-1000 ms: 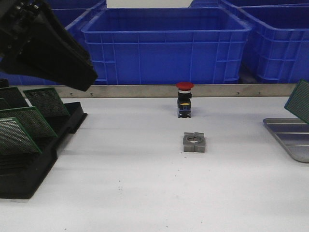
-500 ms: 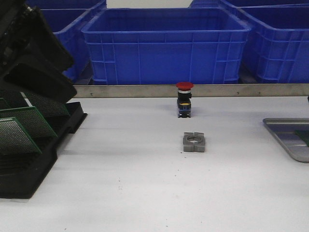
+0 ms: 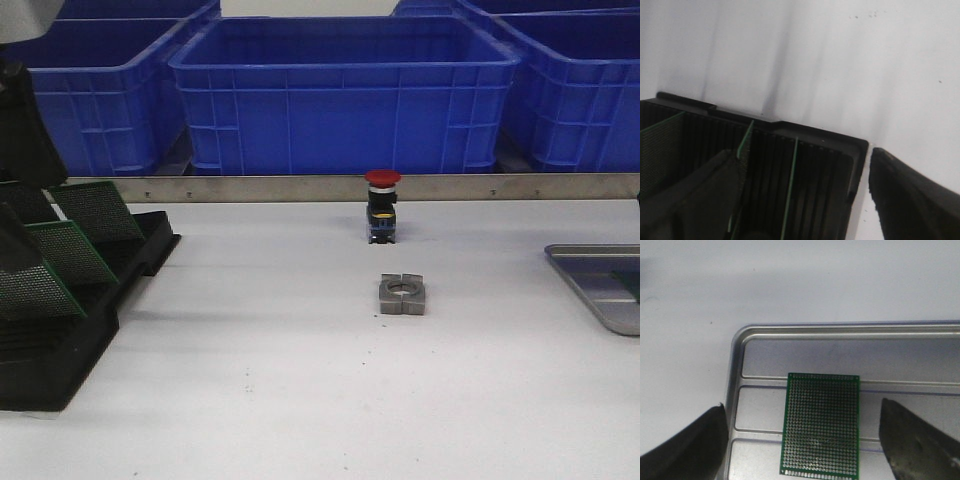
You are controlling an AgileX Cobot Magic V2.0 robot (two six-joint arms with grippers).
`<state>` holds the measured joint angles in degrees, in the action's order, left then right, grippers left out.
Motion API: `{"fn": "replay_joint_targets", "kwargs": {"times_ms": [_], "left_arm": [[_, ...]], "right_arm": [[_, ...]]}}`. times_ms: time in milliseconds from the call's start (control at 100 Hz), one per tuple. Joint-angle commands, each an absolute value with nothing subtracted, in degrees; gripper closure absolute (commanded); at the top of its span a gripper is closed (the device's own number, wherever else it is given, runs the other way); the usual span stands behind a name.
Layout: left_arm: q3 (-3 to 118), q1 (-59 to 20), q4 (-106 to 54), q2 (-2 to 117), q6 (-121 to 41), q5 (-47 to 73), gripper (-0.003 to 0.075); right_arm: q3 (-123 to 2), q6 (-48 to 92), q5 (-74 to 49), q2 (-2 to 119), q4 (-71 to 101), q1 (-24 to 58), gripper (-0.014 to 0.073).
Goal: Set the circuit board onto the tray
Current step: 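Lower the left gripper into the rack and grasp another green board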
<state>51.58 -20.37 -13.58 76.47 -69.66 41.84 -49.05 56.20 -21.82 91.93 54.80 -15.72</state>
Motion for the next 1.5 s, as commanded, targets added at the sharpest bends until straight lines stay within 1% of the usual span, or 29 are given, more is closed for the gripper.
{"fn": "replay_joint_targets", "kwargs": {"times_ms": [0, 240, 390, 700, 750, 800, 840, 850, 870, 920, 940, 970, 990, 1160, 1310, 1410, 1490], "left_arm": [[53.35, -20.23, -12.76, 75.17, -68.7, 42.93, 0.0223], [53.21, -20.23, -9.17, 75.66, -64.55, 43.48, 0.0225], [52.25, -20.23, -6.69, 78.09, -64.25, 43.22, 0.0225], [52.25, -20.23, -6.29, 83.81, -62.76, 37.2, 0.0229], [52.25, -20.23, -6.04, 84.47, -62.76, 36.98, 0.0261], [52.25, -20.23, -5.35, 84.93, -62.76, 36.94, 0.0328], [52.25, -20.23, -4.69, 85.22, -62.37, 36.88, 0.0406], [52.25, -20.23, -4.59, 85.2, -61.97, 36.88, 0.0435], [52.25, -20.23, -4.21, 85.35, -61.48, 36.78, 0.0466], [52.25, -20.23, -3.38, 85.38, -59.46, 36.61, 0.0596], [52.25, -20.23, -3.1, 85.38, -58.97, 36.61, 0.0628], [52.25, -20.23, -2.79, 85.38, -57.92, 36.54, 0.0707], [52.25, -20.23, -2.73, 85.38, -57.46, 36.54, 0.0736], [52.51, -20.23, -2.17, 85.38, -56.85, 37.48, 0.0737], [55.58, -20.23, -2.98, 83.38, -56.85, 44.2, 0.0737], [57.95, -20.23, -7.31, 81.04, -56.85, 47.71, 0.0737], [59.49, -20.23, -13.68, 79.48, -57.44, 49.32, 0.0737]], "right_arm": [[-50.72, 56.33, -21.1, 89.3, 55.78, -16.05, -0.0038], [-50.72, 56.33, -21.52, 89.3, 55.78, -16.05, -0.0038], [-50.72, 56.33, -21.52, 89.3, 55.78, -16.05, -0.0038], [-50.72, 56.33, -22.09, 89.3, 55.78, -16.05, -0.0038], [-50.72, 56.33, -22.14, 89.3, 55.78, -16.05, -0.0038], [-50.72, 56.33, -22.14, 89.3, 55.78, -16.05, -0.0038], [-50.72, 56.33, -22.14, 89.3, 55.78, -16.05, -0.0038], [-50.72, 56.33, -22.14, 89.3, 55.78, -16.05, -0.0038], [-50.72, 56.33, -22.14, 89.3, 55.78, -16.05, -0.0038], [-50.72, 56.33, -22.14, 89.3, 55.78, -16.05, -0.0038], [-50.72, 56.33, -22.14, 89.3, 55.78, -16.05, -0.0038], [-50.72, 56.33, -22.14, 89.3, 55.78, -16.05, -0.0038], [-50.72, 56.33, -22.14, 89.3, 55.78, -16.05, -0.0038], [-50.76, 56.35, -22.37, 89.3, 55.78, -16.05, -0.0038], [-50.9, 59.32, -25.44, 86.68, 55.78, -16.05, -0.0038], [-50.9, 62.65, -29.52, 83.54, 55.78, -15.88, -0.0038], [-50.9, 64.49, -32.88, 80.96, 55.78, -15.14, -0.0038]]}}
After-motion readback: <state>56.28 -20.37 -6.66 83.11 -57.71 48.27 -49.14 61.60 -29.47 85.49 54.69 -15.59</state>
